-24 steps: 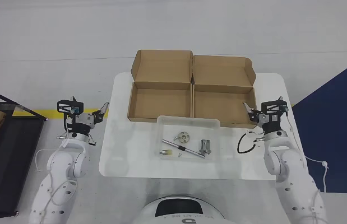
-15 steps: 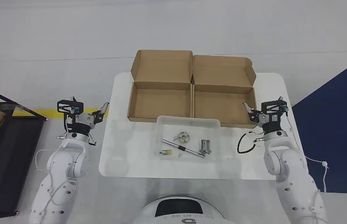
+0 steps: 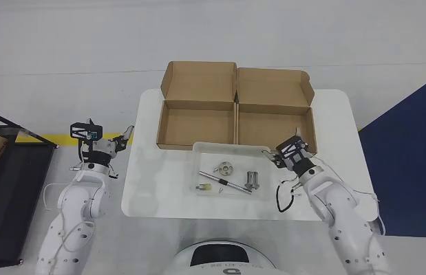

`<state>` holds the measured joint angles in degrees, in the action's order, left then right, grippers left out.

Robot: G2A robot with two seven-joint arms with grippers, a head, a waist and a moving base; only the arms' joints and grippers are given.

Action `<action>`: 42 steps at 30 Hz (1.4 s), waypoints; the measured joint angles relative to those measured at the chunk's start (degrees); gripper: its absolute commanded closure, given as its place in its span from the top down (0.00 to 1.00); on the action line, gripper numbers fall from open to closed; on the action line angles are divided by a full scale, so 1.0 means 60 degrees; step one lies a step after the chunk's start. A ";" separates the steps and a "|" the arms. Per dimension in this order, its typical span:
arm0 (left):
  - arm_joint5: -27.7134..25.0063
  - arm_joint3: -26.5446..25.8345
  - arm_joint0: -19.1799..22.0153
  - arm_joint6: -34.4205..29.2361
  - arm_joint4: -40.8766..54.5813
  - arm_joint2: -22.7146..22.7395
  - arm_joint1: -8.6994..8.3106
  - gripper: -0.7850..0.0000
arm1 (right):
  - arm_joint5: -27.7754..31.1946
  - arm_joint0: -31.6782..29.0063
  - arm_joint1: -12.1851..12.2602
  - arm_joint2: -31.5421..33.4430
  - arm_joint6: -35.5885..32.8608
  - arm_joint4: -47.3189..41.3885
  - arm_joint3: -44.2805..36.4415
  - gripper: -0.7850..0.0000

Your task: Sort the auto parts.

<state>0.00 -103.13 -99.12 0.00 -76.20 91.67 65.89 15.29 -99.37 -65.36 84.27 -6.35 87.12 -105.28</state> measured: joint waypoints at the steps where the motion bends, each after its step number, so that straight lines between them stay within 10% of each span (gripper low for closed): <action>1: 0.0000 0.0000 0.0000 0.0000 0.0000 0.0000 0.0000 1.00 | 0.0000 0.0000 0.0000 0.0000 0.0000 0.0000 0.0000 1.00; 5: 0.0000 0.0000 0.0000 0.0000 0.0000 0.0000 0.0000 1.00 | 0.0676 0.0009 0.0051 -0.0087 0.0066 -0.0277 -0.0034 1.00; 14: 0.0000 0.0000 0.0000 0.0000 0.0000 0.0000 0.0000 1.00 | 0.7060 0.1409 0.0420 -0.0302 -0.2986 -0.2003 0.0436 1.00; 25: 0.0000 0.0000 0.0000 0.0000 0.0000 0.0000 0.0000 1.00 | 0.6394 0.3718 0.0669 -0.2839 -0.7391 -0.3212 0.1346 0.97; 31: 0.0000 0.0000 0.0000 0.0000 0.0000 0.0000 0.0000 1.00 | 0.5496 0.4505 0.0953 -0.4113 -0.8279 -0.3118 0.1587 0.70; 37: 0.0000 0.0000 0.0000 0.0000 0.0000 0.0000 0.0000 1.00 | 0.4666 0.5367 0.1145 -0.5569 -0.9109 -0.3378 0.2162 1.00; 42: 0.0000 0.0000 0.0000 0.0000 0.0000 0.0000 0.0000 1.00 | 0.4101 0.6058 0.1215 -0.6541 -0.9673 -0.3791 0.2504 1.00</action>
<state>0.00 -103.13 -99.12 0.00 -76.20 91.67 65.89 39.90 -63.02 -58.07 45.02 -64.39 64.37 -90.26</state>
